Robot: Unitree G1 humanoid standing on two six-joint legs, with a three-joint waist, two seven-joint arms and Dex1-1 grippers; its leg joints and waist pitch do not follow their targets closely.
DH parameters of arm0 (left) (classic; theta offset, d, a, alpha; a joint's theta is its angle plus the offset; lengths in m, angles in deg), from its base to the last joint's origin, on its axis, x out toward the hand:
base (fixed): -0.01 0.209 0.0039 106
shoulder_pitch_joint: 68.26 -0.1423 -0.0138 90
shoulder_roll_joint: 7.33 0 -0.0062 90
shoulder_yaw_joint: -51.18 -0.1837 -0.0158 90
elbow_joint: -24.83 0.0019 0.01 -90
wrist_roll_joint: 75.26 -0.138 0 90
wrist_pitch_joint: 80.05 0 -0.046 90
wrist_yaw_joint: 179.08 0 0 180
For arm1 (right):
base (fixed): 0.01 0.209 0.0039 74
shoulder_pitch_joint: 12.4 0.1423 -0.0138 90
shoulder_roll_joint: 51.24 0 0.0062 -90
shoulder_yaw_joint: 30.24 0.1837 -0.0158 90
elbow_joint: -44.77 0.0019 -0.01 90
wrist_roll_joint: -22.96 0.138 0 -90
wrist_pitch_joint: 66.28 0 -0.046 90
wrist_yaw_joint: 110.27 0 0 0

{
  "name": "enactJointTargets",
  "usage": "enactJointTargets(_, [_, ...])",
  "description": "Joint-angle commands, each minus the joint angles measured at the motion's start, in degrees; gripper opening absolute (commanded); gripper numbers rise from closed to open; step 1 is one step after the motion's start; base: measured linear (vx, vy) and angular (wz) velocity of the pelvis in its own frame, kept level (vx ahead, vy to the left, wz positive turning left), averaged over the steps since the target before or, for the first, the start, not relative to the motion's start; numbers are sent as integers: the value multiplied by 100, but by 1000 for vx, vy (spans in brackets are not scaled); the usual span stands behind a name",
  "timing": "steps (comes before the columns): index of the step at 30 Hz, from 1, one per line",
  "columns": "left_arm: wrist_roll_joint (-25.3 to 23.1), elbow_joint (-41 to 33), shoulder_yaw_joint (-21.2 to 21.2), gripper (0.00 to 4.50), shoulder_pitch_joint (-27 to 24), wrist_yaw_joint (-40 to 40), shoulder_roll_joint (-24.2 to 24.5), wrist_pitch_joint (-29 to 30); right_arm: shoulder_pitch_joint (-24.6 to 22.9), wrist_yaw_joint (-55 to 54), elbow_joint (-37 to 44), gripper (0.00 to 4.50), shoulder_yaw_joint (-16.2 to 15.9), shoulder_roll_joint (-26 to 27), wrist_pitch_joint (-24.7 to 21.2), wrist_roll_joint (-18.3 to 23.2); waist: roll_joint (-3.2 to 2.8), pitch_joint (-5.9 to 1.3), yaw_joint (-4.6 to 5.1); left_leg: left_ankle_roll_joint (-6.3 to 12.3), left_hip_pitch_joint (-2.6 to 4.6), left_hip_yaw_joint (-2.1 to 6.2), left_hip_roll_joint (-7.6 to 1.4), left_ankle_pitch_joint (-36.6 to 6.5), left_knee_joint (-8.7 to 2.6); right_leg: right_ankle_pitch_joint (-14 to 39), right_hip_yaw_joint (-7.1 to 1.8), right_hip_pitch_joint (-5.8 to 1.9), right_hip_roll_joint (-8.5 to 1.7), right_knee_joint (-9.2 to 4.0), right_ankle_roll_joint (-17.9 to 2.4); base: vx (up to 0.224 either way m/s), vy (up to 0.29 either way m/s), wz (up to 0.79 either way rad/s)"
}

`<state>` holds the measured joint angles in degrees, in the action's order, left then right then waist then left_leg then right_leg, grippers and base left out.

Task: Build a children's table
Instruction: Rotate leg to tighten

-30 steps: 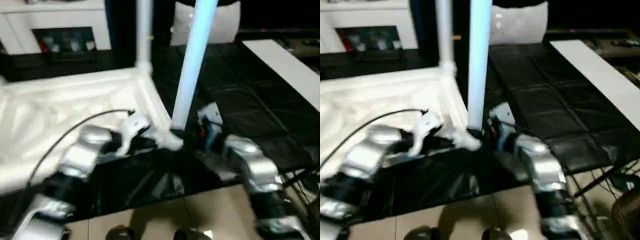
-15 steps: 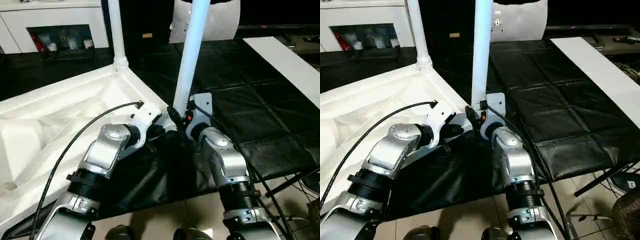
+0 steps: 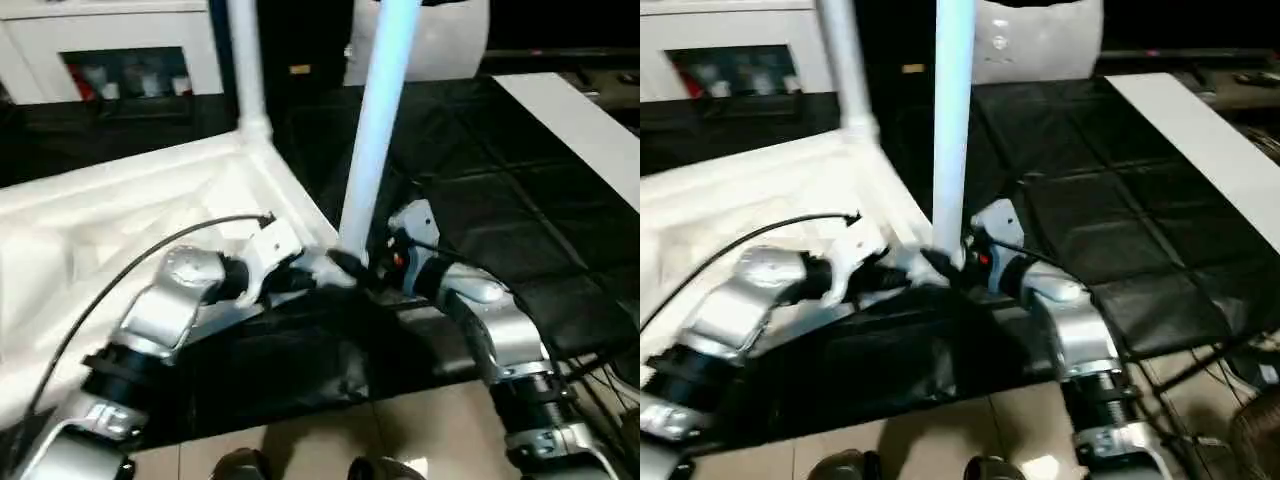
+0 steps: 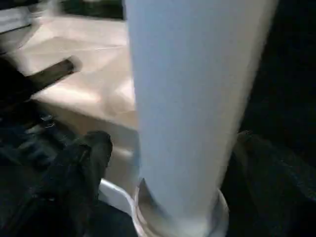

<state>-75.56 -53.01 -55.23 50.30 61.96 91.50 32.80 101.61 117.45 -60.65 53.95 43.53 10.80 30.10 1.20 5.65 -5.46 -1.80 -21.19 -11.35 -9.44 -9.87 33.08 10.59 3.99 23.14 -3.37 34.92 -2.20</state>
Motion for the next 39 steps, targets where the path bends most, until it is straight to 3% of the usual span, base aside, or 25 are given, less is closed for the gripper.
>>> enactJointTargets(1, [133,-162,-259,0,-62,765,244,-361,-65,679,163,434,-54,-340,77,157,-84,-408,-11,238,129,222,-420,-1206,-368,1354,-370,-273,-579,-477,-1084,0,0,0])
enactJointTargets(3, [251,-161,-345,0,-94,1296,518,-644,-63,1515,217,434,-222,-724,187,361,-111,-401,-47,191,137,216,-442,-1292,-383,1312,-372,-263,-565,-459,-1078,0,0,0])
enactJointTargets(7, [359,-85,-374,0,-64,1704,681,-914,-9,2256,211,434,-323,-976,113,639,-103,-399,-120,181,139,221,-451,-1442,-384,1570,-364,-269,-590,-474,-1095,0,0,0])
enactJointTargets(8, [390,-70,-390,0,-47,1842,725,-983,14,2460,179,410,-378,-1050,159,649,-93,-400,-125,170,139,221,-457,-1423,-386,1580,-362,-267,-588,-470,-1108,0,0,0])
enactJointTargets(12, [521,-47,-541,0,52,2365,896,-1194,157,3225,11,389,-622,-1333,156,731,-62,-406,-155,189,121,211,-448,-1339,-369,1576,-364,-271,-597,-457,-1151,0,0,0])
enactJointTargets(14, [533,-50,-598,0,77,2504,925,-1268,220,3423,-77,364,-716,-1394,202,706,-76,-404,-178,197,124,209,-453,-1317,-361,1651,-369,-265,-605,-463,-1140,0,0,0])
enactJointTargets(21, [491,-18,-686,0,117,2643,857,-1391,415,3701,-332,299,-860,-1357,313,690,-63,-408,-254,150,143,213,-472,-1355,-366,1608,-360,-248,-596,-443,-1194,0,0,0])
enactJointTargets(29, [493,26,-711,0,148,2653,813,-1448,425,3897,-316,230,-993,-1287,238,783,-52,-413,-259,165,135,216,-466,-1311,-360,1769,-363,-252,-613,-458,-1113,0,0,0])
enactJointTargets(39, [487,94,-718,0,151,2656,826,-1457,290,4044,-205,194,-1084,-1320,53,837,-61,-405,-264,151,136,220,-468,-1362,-369,1792,-361,-248,-606,-463,-1108,0,0,0])
